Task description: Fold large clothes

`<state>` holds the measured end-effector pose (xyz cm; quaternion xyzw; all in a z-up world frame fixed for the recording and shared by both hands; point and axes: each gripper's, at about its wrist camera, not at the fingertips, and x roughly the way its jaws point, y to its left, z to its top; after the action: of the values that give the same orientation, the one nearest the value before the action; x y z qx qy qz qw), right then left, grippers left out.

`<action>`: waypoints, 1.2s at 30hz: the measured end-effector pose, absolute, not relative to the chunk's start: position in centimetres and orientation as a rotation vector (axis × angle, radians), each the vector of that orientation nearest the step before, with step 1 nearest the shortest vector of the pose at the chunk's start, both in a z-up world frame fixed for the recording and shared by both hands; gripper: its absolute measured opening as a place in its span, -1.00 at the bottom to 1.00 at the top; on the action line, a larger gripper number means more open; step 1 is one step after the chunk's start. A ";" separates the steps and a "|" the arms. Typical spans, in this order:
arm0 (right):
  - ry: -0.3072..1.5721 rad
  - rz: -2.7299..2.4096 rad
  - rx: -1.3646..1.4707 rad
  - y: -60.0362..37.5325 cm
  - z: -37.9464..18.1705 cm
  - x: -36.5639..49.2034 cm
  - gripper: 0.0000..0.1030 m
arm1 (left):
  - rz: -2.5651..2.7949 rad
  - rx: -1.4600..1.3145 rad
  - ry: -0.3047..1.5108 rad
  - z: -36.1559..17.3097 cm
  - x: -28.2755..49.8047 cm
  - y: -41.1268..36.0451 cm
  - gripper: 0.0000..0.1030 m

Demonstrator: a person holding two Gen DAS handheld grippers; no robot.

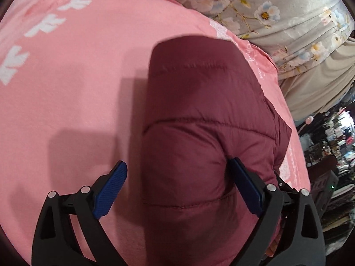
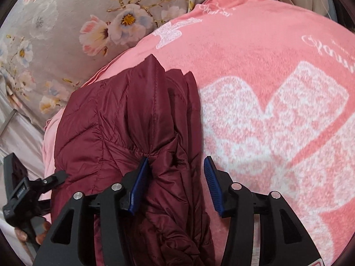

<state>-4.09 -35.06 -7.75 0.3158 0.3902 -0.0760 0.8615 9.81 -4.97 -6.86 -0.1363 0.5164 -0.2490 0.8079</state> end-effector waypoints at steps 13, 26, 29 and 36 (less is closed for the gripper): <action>0.823 -0.020 0.778 -35.8 -8.8 -2.6 -0.14 | -0.636 -0.279 1.132 -8.4 9.7 -7.1 0.83; 0.716 0.008 0.726 -34.1 -3.5 -4.8 -0.69 | -0.679 -0.090 0.936 -1.3 5.9 -9.4 -0.20; 0.635 -0.004 0.695 -33.9 0.1 -6.2 -0.69 | -0.721 -0.068 0.856 1.6 4.5 -9.9 -0.21; 0.388 -0.031 0.559 -32.9 10.3 -9.5 -0.69 | -0.822 -0.019 0.594 10.3 1.0 -10.7 -0.21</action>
<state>-9.45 -32.89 10.27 0.2741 0.1903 -0.0151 0.9426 0.99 -10.73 10.26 -0.0091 0.2843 -0.3935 0.8742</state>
